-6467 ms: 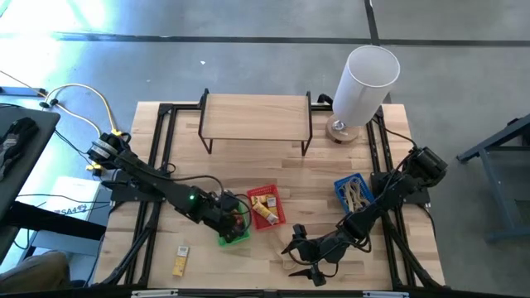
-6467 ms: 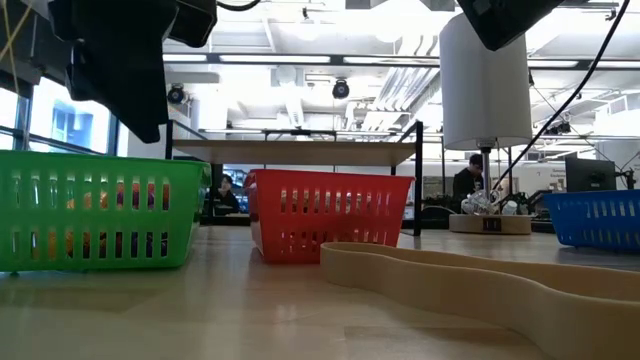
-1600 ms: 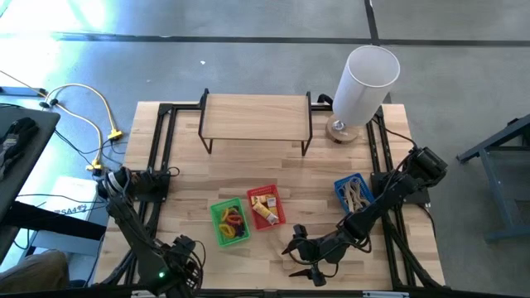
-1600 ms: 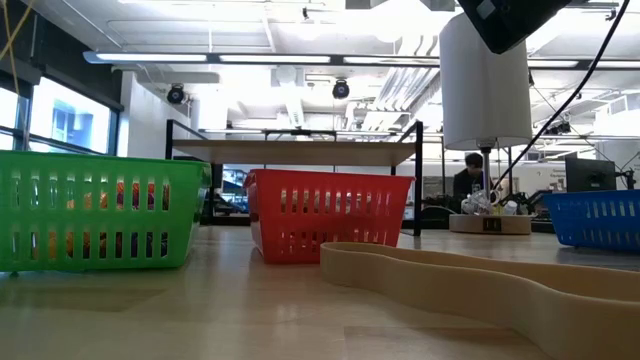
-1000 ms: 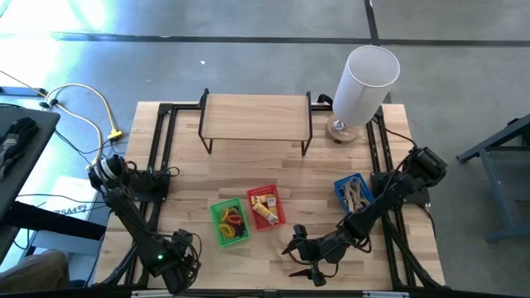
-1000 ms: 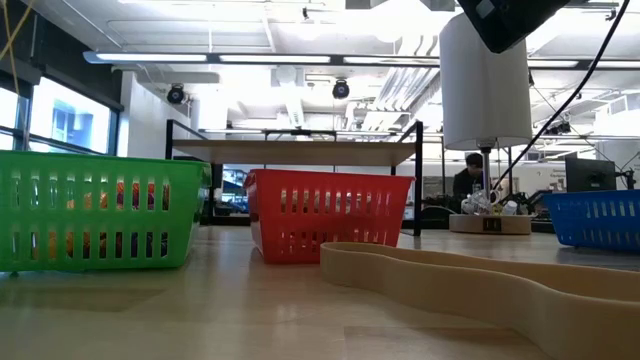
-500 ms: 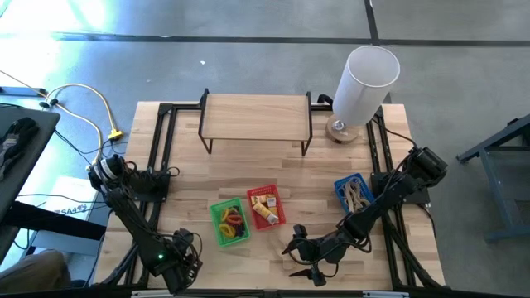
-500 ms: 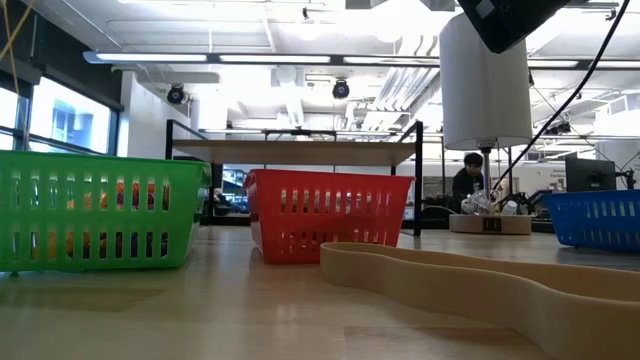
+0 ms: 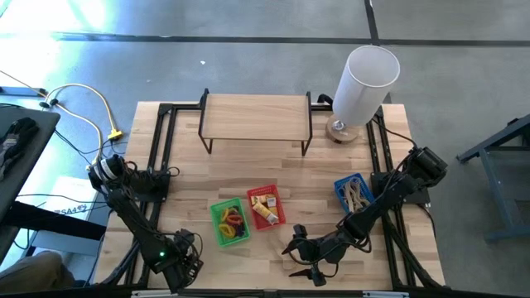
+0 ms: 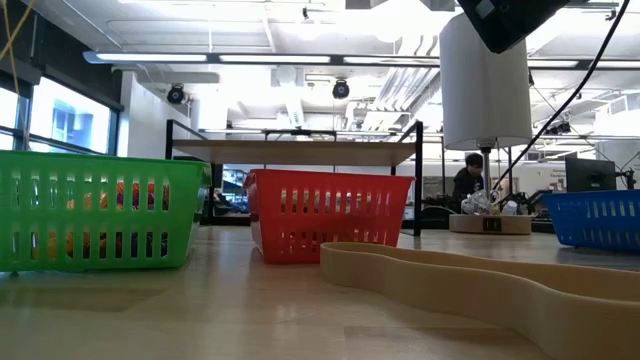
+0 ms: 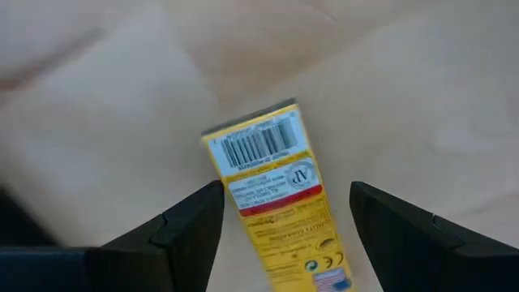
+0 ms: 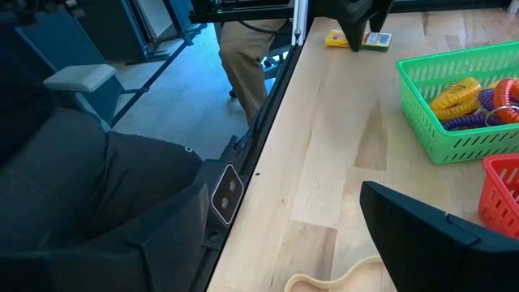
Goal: Pick & Place Office Desk Supplies
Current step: Put the yellow crayon box into the red bin
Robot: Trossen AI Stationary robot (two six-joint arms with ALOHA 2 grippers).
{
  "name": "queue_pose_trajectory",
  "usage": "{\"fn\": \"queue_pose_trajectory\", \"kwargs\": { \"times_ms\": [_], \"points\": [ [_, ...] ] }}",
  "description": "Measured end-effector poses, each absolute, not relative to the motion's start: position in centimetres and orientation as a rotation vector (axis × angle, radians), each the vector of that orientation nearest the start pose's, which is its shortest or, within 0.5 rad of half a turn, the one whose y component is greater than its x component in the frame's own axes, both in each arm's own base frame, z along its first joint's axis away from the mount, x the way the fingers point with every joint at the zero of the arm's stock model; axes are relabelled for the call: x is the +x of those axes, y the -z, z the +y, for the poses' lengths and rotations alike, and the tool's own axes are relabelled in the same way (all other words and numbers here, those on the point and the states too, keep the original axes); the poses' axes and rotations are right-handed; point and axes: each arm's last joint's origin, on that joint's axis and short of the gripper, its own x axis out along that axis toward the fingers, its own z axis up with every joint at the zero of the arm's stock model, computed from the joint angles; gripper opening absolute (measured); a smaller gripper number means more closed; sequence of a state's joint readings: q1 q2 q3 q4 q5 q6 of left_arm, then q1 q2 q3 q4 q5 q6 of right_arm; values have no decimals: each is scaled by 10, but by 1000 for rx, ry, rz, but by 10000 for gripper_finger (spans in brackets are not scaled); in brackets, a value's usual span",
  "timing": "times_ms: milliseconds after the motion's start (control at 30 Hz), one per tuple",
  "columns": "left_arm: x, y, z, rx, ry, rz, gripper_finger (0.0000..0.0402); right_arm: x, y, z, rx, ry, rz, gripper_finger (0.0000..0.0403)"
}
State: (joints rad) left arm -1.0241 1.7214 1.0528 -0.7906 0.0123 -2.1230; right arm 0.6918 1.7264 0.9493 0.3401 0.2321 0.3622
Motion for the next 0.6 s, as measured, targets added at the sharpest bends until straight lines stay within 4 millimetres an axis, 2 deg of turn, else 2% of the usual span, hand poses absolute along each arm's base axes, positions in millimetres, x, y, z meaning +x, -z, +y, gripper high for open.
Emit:
{"fn": "queue_pose_trajectory", "kwargs": {
  "times_ms": [133, 333, 433, 600],
  "points": [
    [155, -155, -256, -968, -701, 1416, 257, 285, -195, 227, 155, -372, 469, 311],
    [154, -154, -255, -906, -642, 1435, 250, 285, -195, 227, 154, -373, 469, 311],
    [154, -153, -255, -879, -620, 1441, 231, 285, -195, 227, 155, -373, 469, 311],
    [154, -154, -254, -820, -573, 1445, 179, 285, -195, 227, 155, -372, 469, 311]
  ]
}}
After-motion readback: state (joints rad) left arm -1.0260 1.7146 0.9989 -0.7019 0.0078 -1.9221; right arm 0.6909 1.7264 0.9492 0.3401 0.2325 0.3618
